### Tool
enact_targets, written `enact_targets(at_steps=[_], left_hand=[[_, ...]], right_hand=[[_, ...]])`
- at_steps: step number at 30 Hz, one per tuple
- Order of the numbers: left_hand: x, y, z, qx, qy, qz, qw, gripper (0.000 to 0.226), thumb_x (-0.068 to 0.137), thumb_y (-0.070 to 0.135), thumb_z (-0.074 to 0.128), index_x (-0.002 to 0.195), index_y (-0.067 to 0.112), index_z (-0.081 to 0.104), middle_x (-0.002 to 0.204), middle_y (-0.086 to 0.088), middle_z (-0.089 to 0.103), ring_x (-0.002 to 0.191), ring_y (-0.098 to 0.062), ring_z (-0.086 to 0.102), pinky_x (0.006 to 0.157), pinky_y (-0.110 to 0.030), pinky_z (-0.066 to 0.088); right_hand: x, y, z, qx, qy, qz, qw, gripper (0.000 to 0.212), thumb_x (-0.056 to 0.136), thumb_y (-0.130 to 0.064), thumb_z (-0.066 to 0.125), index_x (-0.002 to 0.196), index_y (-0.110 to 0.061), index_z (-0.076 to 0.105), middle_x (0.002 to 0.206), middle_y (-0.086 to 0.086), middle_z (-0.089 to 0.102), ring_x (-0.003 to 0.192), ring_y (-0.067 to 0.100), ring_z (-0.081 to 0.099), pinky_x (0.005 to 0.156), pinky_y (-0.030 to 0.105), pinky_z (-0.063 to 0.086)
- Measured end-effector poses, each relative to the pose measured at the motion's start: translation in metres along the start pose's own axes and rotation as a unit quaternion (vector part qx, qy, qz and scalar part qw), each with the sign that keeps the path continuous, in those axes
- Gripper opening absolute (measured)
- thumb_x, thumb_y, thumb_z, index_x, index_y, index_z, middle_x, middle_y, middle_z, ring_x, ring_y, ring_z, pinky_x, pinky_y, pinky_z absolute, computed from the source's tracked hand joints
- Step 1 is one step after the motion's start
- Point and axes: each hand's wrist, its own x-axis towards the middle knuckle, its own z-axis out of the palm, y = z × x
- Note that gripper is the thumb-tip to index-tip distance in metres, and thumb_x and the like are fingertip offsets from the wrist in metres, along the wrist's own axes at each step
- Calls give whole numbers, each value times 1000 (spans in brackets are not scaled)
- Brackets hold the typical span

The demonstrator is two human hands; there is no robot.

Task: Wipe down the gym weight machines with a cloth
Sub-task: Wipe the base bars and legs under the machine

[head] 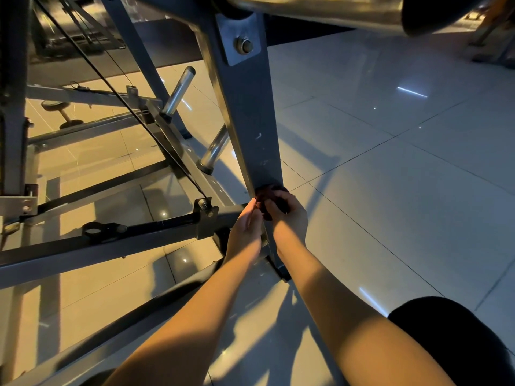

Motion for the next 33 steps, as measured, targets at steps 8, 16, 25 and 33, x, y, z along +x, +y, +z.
enact_targets(at_steps=[8,16,25,33], left_hand=[[-7,1,1,-12,-26,-12,1000,48,108,33,44,155,30,36,157,9,41,140,-3,37,108,-18,27],[-2,4,-2,32,10,16,999,49,108,40,39,155,27,36,155,8,44,142,-9,40,104,-15,26],[-5,43,-12,-69,59,33,995,42,107,39,43,147,27,50,139,4,59,129,-12,53,105,-27,41],[-15,62,-15,-140,71,52,986,41,107,29,45,148,26,48,148,7,51,136,-8,46,108,-21,37]], right_hand=[[-1,16,-5,65,36,100,992,25,87,1,67,87,-23,75,97,-3,75,92,20,70,83,36,60],[6,20,0,51,52,77,994,24,87,-4,70,92,-27,73,98,-9,74,96,15,69,93,39,58],[-2,-36,-2,-11,-3,-87,996,32,87,-12,71,89,-43,69,98,-26,69,98,-1,65,96,35,56],[-5,-54,-4,-59,-25,-177,982,35,87,-5,73,91,-38,64,99,-25,62,98,-7,58,96,26,49]])
